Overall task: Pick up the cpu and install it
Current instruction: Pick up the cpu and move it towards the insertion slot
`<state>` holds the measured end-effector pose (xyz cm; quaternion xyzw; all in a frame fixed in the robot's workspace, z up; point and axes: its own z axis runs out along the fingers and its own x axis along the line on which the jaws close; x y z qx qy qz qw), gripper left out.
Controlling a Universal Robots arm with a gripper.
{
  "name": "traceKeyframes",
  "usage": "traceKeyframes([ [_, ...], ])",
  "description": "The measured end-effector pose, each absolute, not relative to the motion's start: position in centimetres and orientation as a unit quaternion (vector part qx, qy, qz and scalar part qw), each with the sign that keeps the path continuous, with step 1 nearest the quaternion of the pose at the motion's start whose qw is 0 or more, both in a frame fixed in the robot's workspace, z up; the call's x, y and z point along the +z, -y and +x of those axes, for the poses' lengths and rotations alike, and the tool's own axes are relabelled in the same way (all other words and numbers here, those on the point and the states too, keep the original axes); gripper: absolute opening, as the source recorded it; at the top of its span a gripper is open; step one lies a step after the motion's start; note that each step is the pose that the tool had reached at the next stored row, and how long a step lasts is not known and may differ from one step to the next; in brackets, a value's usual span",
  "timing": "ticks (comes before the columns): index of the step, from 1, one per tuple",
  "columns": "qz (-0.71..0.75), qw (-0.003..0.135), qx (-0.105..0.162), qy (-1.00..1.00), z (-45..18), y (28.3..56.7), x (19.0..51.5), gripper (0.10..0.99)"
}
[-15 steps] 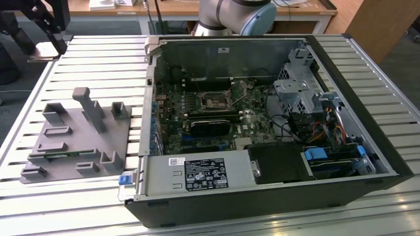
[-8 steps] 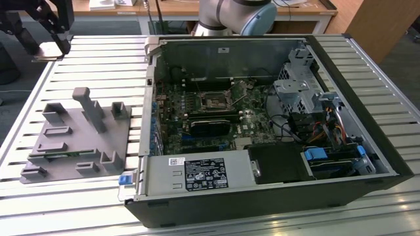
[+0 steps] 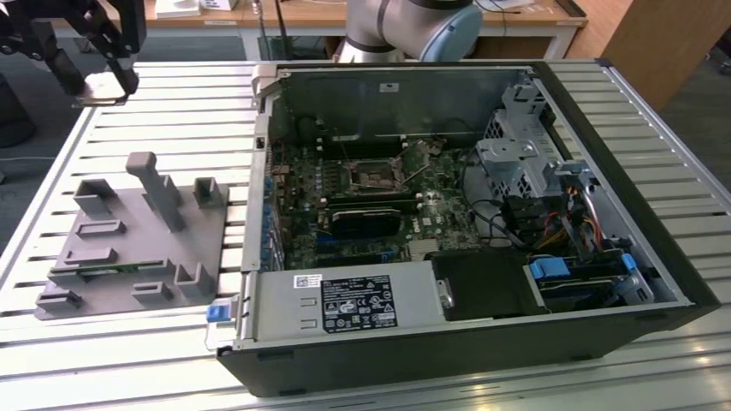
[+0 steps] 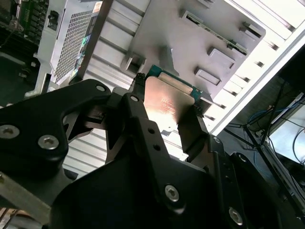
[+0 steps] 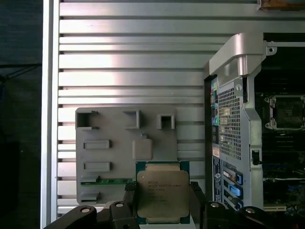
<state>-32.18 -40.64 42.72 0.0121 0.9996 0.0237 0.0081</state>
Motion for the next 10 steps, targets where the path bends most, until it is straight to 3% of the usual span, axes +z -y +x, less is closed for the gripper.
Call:
traceKeyframes([
  [10, 0.012, 0.008, 0.024, -1.000, -30.4, 40.6, 42.7, 0.525],
])
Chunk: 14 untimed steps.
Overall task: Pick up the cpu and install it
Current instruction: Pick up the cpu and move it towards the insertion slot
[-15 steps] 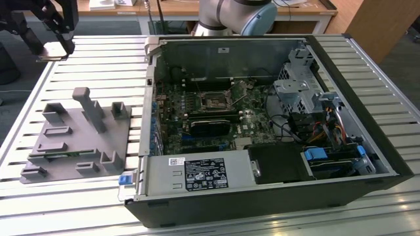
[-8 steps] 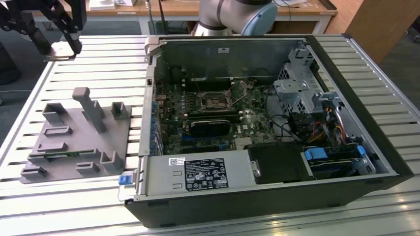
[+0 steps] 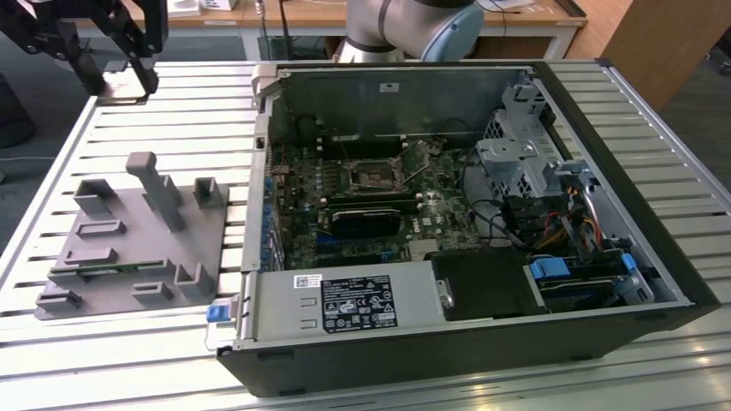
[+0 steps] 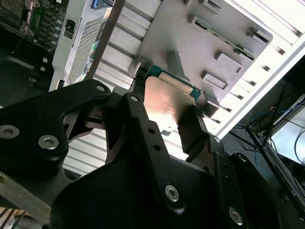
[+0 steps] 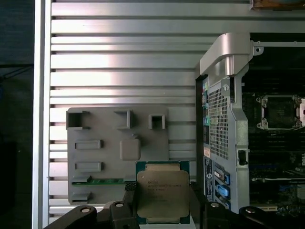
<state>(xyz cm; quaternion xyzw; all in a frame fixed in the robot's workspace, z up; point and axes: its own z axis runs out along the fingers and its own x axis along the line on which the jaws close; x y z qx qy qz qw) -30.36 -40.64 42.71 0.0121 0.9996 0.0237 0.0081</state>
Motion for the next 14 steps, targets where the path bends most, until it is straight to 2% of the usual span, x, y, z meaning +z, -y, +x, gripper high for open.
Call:
traceKeyframes([
  [14, 0.012, 0.008, 0.024, -1.000, -28.8, 40.6, 42.7, 0.525],
])
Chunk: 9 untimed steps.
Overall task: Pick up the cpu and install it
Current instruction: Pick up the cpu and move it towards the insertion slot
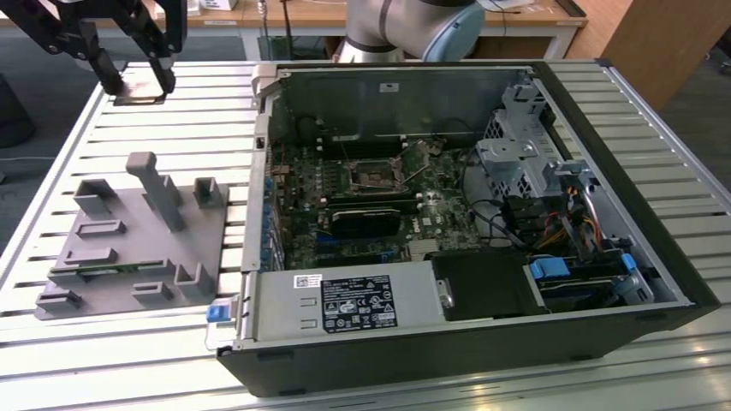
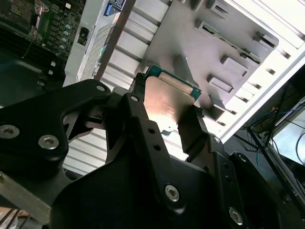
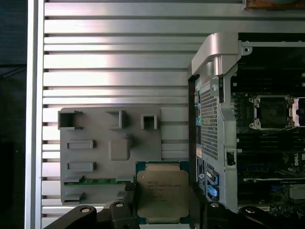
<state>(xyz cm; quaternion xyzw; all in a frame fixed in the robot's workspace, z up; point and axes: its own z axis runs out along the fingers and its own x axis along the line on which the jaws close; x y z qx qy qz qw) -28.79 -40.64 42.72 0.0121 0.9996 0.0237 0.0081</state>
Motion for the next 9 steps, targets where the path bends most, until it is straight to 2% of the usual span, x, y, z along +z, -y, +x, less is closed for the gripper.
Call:
traceKeyframes([
  [9, 0.012, 0.008, 0.024, -1.000, -27.4, 40.6, 42.7, 0.525],
])
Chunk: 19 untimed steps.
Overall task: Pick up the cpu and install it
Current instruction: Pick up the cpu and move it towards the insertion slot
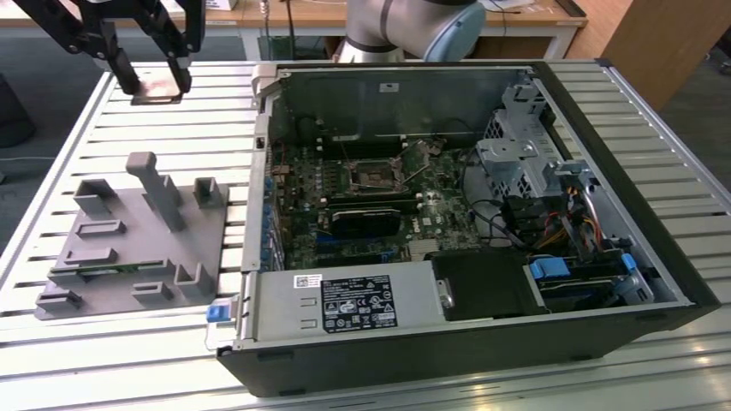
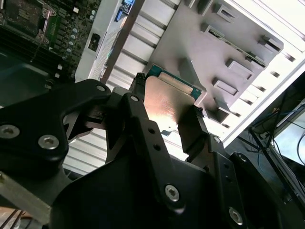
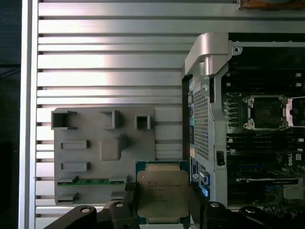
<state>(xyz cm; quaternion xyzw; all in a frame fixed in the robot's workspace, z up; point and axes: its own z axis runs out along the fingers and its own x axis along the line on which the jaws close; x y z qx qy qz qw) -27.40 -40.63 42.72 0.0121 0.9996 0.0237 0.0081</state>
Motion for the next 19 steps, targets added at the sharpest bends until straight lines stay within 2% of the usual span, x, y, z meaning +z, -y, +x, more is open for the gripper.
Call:
traceKeyframes([
  [19, 0.012, 0.008, 0.024, -1.000, -24.0, 40.1, 42.7, 0.525],
])
